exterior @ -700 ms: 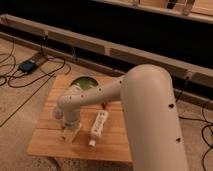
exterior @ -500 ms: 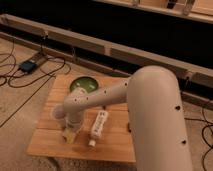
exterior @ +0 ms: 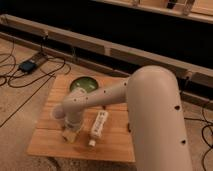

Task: Place the white sponge in the ceramic cup

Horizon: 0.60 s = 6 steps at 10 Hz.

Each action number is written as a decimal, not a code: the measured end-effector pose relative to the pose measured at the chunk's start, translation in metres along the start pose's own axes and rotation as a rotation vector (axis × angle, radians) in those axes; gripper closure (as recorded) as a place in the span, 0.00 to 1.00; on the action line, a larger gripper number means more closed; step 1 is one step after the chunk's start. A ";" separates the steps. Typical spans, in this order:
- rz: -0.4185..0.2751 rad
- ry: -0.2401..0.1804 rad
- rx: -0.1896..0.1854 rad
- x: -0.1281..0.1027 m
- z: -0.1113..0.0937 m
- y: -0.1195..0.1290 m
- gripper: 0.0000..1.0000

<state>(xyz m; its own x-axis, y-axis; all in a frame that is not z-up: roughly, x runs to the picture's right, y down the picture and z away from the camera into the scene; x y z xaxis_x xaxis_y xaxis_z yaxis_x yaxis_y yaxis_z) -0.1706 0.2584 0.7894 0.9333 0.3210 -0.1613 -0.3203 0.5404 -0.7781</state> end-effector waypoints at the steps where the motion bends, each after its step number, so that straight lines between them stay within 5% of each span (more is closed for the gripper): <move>1: 0.000 0.001 0.000 0.001 0.000 0.000 0.71; 4: 0.004 0.004 0.000 0.003 0.000 -0.001 0.98; 6: 0.004 0.011 -0.001 0.007 0.001 0.000 1.00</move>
<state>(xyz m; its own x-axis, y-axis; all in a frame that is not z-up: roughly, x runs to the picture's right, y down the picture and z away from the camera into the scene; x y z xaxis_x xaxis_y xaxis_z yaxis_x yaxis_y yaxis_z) -0.1639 0.2617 0.7892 0.9335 0.3149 -0.1713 -0.3242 0.5378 -0.7782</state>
